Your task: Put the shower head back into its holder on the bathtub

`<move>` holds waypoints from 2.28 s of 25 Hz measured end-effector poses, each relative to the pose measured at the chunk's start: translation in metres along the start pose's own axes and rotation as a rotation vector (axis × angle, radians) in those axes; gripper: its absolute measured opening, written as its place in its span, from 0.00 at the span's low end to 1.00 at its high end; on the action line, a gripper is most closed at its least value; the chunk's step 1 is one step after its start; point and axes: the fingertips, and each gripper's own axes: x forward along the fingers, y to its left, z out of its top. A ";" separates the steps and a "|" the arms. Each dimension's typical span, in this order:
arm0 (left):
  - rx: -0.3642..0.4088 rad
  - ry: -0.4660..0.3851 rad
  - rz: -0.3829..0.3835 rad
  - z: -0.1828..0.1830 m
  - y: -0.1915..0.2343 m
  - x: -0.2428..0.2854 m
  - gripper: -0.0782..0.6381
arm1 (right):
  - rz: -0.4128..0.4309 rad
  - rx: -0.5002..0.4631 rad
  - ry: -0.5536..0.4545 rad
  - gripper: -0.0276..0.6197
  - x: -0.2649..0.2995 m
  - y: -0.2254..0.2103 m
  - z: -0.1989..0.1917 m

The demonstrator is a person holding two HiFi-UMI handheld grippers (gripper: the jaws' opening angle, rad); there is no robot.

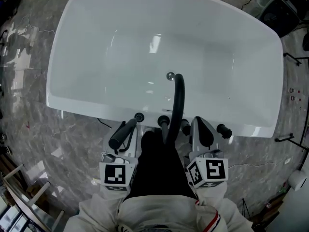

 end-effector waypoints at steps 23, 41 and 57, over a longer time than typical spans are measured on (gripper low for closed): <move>-0.023 0.078 -0.009 -0.049 0.002 0.038 0.30 | -0.023 -0.015 0.071 0.05 0.005 -0.021 -0.049; -0.001 0.103 -0.015 -0.072 0.001 0.050 0.30 | -0.030 -0.007 0.087 0.05 0.011 -0.028 -0.059; 0.002 0.130 -0.029 -0.086 0.002 0.058 0.30 | -0.035 -0.002 0.112 0.05 0.014 -0.023 -0.072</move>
